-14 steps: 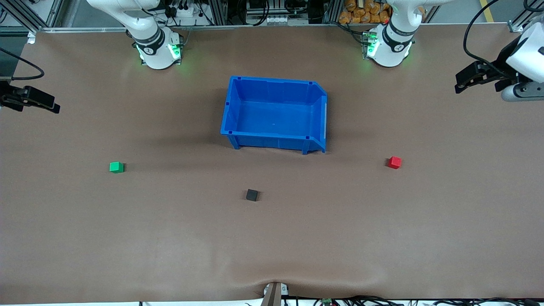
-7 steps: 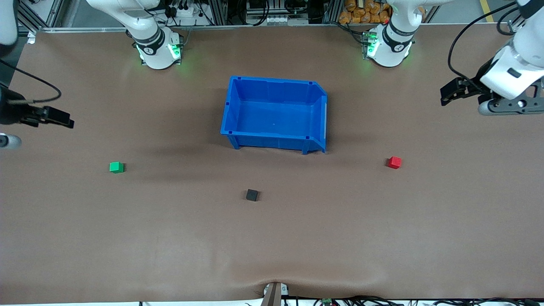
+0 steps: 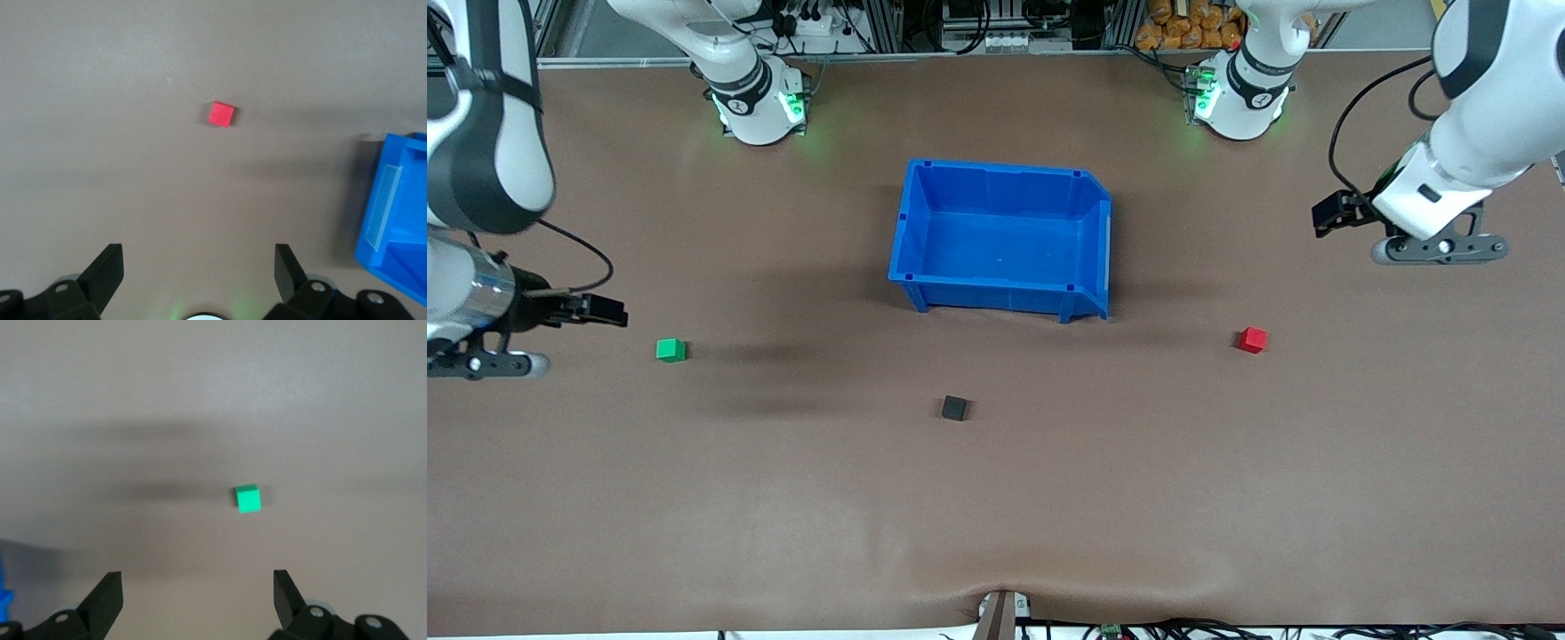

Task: Attach green and red cubes to black cube
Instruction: 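Lower the right gripper onto the green cube while the left gripper lowers onto red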

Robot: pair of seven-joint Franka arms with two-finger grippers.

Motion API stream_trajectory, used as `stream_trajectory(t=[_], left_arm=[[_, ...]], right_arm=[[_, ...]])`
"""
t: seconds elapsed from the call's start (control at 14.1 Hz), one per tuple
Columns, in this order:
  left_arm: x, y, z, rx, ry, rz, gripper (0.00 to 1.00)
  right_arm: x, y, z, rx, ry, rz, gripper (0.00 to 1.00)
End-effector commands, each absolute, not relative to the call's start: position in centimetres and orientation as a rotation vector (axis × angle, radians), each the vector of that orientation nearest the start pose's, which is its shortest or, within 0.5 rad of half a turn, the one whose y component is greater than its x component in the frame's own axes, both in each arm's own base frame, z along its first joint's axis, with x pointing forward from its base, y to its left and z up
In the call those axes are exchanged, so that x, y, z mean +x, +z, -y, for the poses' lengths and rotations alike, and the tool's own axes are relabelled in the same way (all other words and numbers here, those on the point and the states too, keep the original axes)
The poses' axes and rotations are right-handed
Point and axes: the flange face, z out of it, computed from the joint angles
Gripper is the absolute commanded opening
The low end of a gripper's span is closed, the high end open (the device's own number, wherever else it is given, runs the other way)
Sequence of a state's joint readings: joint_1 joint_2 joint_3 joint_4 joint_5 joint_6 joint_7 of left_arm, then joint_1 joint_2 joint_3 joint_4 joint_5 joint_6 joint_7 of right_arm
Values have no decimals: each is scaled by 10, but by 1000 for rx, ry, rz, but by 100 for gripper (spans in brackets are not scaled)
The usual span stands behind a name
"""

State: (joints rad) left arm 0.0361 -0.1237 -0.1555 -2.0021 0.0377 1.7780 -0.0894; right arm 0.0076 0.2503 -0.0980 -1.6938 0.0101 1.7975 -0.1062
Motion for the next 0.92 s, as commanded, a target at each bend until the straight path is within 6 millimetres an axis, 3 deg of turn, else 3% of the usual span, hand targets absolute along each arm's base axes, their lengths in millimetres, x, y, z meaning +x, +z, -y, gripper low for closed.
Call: stream_trajectory(t=[0.0,0.21,0.43,0.57,0.71,0.78,0.85], left_arm=[[494,472,58,-3060,141,-111,100],[493,448,58,-3062,163,-114,100],[495,401,56,-3069,309,-103,100],[498,375,54,-3076,315,-110,100],[500,352,53,-3077,274,-288,100],[503,342,51,-3070,255,-485,100],[506,334,46,-3067,258,-554,100]], right_arm=[[593,386,69,-3136,203,44,100],[583,352,60,-3141,153,107,100],[570,321,64,-3142,111,179,100],[562,306,69,-3145,66,219,100],[549,285,82,-3146,43,245,100],[542,274,81,-3149,22,251,100],[539,267,83,-3152,8,247,100]])
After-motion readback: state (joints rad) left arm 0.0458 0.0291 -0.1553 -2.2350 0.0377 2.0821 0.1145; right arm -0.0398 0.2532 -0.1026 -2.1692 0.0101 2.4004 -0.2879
